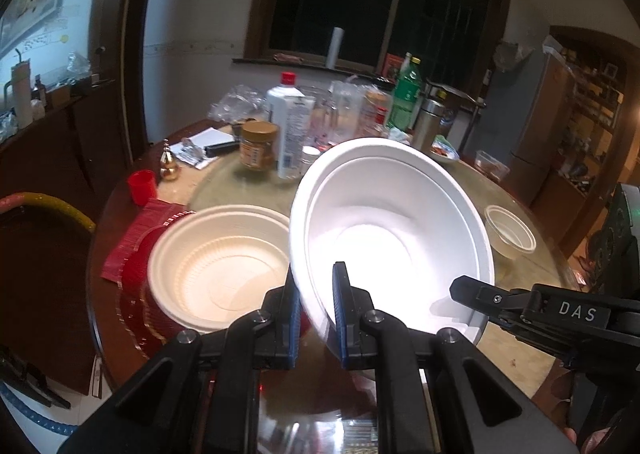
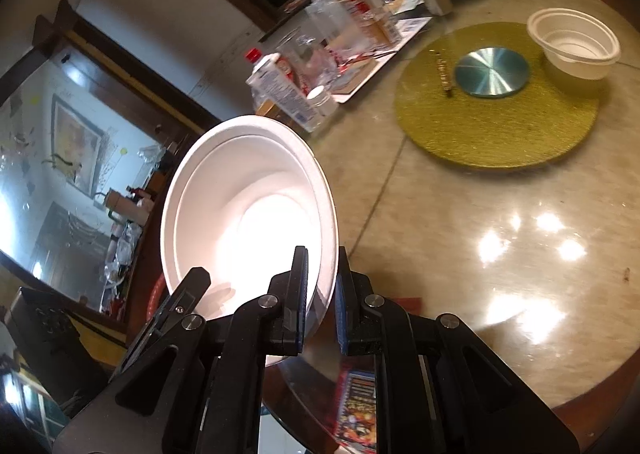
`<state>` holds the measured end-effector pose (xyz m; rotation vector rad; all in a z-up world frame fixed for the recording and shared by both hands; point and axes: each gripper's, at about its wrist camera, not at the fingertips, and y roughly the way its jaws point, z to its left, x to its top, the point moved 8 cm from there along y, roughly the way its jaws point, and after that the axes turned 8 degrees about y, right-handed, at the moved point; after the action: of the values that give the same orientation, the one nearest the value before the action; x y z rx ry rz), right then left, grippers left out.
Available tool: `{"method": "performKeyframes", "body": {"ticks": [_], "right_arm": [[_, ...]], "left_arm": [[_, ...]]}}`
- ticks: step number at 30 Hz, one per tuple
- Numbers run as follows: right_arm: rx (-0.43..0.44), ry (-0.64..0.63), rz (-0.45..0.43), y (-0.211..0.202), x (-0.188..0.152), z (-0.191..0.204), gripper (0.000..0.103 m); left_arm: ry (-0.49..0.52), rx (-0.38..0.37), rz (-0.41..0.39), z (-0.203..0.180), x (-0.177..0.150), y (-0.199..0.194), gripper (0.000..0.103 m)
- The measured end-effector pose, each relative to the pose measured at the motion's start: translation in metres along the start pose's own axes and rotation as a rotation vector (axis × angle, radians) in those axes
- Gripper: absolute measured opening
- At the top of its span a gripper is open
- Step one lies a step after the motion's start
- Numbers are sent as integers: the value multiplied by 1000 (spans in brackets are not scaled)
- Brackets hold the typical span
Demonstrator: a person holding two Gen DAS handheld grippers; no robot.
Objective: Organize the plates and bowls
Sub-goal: 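Carry the white foam bowl over the red plate stack with both tools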
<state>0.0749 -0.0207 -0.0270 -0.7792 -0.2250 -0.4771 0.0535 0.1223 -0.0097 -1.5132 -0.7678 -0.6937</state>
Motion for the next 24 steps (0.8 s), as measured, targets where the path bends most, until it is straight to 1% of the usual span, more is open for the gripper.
{"method": "performKeyframes", "body": {"ticks": [7,15,24], "right_arm": [[19,-60,22,16,-2,32,12],[18,-109,46,34,-3,56,12],[-1,-140,76,58,-5,71,12]], "left_arm": [[-33,52,-23,30,5,-11,13],[-63,98,-29,56,11,-14,13],[-104,128,5,84,9,-2,13]]}}
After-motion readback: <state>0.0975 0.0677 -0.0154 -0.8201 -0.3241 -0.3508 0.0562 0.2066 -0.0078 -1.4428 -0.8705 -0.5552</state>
